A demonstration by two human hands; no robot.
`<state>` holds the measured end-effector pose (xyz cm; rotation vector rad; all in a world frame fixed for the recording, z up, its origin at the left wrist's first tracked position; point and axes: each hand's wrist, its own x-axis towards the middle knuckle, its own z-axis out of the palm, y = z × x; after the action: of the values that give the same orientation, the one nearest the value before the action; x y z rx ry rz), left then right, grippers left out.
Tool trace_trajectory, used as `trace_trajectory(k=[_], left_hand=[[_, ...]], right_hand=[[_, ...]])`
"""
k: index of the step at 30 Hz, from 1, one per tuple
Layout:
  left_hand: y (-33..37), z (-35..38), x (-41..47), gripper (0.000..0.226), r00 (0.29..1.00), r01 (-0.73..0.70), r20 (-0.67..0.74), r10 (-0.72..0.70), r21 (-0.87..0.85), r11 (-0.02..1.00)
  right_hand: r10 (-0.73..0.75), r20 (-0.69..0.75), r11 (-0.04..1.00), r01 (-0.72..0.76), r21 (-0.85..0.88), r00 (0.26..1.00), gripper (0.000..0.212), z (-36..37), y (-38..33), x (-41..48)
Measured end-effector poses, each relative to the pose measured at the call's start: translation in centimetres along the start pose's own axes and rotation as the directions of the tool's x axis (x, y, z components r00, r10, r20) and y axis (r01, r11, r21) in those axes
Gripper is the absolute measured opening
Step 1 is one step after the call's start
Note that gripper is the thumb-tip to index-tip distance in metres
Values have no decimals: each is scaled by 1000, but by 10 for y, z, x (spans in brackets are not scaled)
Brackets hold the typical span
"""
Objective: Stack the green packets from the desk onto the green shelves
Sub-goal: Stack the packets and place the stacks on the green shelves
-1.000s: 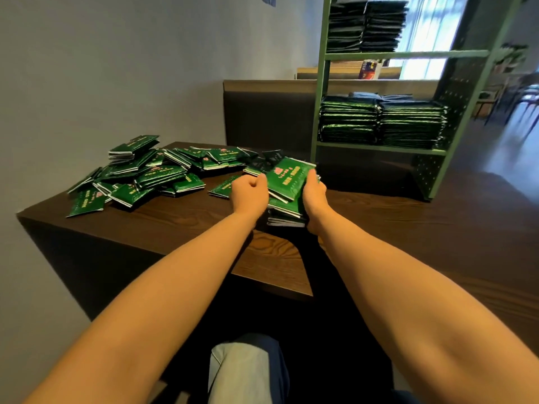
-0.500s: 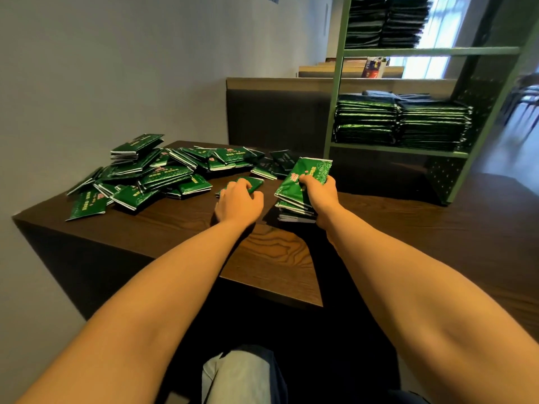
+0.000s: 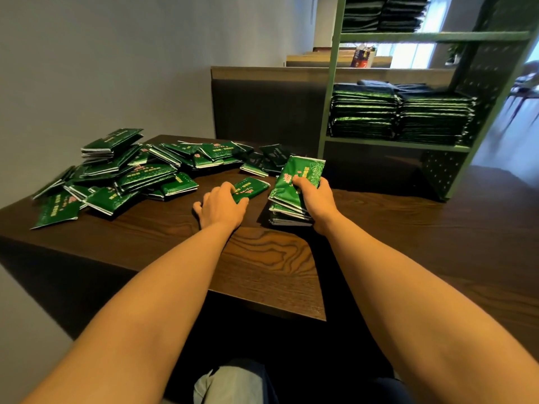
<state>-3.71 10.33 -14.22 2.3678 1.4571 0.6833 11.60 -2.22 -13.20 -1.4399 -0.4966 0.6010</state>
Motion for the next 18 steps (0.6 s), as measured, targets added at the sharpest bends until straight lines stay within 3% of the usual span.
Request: trace_trajectory(k=[4, 10, 13, 15, 18], left_hand=[[0, -1, -4, 33, 997, -40, -63, 37, -45, 998], [4, -10, -18, 34, 972, -113, -224, 70, -188, 976], [5, -13, -19, 37, 975, -121, -213, 59, -293, 948], [7, -12, -17, 42, 982, -125, -181, 45, -460, 879], [18, -15, -22, 52, 995, -82, -97, 22, -672, 736]], right_hand=[[0, 4, 1000, 0, 28, 1000, 49, 0, -2, -4], [128, 38, 982, -132, 134, 991, 43, -1, -9, -8], [185, 57, 964, -192, 183, 981, 41, -1, -15, -13], [209, 74, 945, -221, 240, 975, 47, 3, -18, -18], [221, 115, 915, -247, 320, 968, 74, 13, -22, -24]])
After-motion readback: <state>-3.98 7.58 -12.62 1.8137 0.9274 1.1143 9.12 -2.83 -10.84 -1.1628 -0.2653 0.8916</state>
